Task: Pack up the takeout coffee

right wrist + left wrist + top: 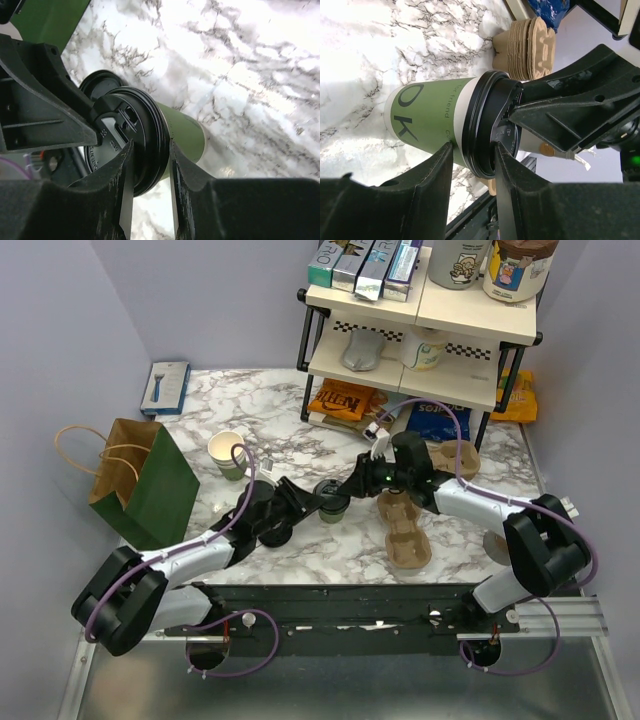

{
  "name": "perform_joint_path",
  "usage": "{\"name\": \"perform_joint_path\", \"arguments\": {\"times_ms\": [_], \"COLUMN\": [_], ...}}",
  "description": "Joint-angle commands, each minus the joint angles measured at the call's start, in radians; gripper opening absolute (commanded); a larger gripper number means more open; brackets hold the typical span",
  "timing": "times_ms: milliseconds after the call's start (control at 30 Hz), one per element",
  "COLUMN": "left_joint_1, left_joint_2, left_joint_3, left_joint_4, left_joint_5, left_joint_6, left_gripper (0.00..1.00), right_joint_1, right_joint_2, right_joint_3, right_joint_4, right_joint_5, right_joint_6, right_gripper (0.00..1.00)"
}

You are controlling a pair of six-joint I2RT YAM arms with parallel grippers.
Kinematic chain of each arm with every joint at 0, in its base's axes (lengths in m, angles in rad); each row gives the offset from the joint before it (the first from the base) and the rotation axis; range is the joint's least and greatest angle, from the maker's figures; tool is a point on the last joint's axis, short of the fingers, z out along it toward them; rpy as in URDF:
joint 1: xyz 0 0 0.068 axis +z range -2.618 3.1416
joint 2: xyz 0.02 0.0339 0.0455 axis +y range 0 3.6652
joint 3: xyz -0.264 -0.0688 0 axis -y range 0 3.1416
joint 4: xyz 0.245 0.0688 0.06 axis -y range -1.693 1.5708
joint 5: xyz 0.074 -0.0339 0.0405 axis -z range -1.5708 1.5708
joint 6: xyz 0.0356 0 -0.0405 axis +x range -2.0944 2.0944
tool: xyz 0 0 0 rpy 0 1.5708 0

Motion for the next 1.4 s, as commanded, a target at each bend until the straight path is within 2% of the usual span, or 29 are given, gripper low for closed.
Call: {"name": "perform_joint_path", "arguments": {"times_ms": [0, 233, 267, 333, 367, 567, 767, 800, 833, 900, 1133, 1367], "left_joint_1": [-0.010, -0.008, -0.008, -0.010, -0.008, -0.008, -0.007, -0.007, -0.007, -0.005, 0.009, 0.065], "left_joint_2": [0.059, 0.031, 0.022, 0.007, -0.014, -0.032, -0.022, -0.027, -0.034, -0.062, -0.143, -0.084], "left_joint_3": [-0.022, -0.001, 0.013, 0.020, 0.021, 0.091, 0.142, 0.143, 0.143, 0.148, 0.168, 0.194], "left_joint_4": [-0.201, -0.313, -0.345, -0.353, -0.335, -0.300, -0.273, -0.281, -0.293, -0.327, -0.398, -0.386], "left_joint_5": [-0.016, -0.051, -0.053, -0.041, -0.035, -0.013, 0.031, 0.025, 0.021, -0.005, -0.054, -0.025], "left_joint_6": [0.101, 0.104, 0.104, 0.103, 0.101, 0.127, 0.129, 0.132, 0.132, 0.137, 0.147, 0.161], "left_gripper": [0.19, 0.20, 0.29, 0.42, 0.57, 0.76, 0.83, 0.87, 0.91, 0.99, 0.99, 0.99], "right_joint_1": [0.047, 0.047, 0.047, 0.047, 0.047, 0.047, 0.047, 0.048, 0.047, 0.047, 0.047, 0.047], "right_joint_2": [0.054, 0.058, 0.061, 0.057, 0.048, 0.029, 0.003, 0.001, -0.003, -0.003, -0.034, -0.068], "right_joint_3": [-0.070, -0.070, -0.066, -0.068, -0.066, 0.061, 0.141, 0.150, 0.156, 0.171, 0.174, 0.112], "right_joint_4": [-0.023, -0.023, -0.026, -0.028, -0.032, -0.209, -0.262, -0.274, -0.290, -0.296, -0.311, -0.298], "right_joint_5": [0.225, 0.261, 0.265, 0.268, 0.268, 0.198, 0.158, 0.160, 0.157, 0.144, 0.127, 0.106], "right_joint_6": [-0.121, -0.095, -0.089, -0.078, -0.077, 0.008, 0.042, 0.042, 0.045, 0.049, 0.094, 0.172], "right_gripper": [0.34, 0.34, 0.34, 0.42, 0.43, 0.50, 0.59, 0.60, 0.63, 0.77, 0.80, 0.79]}}
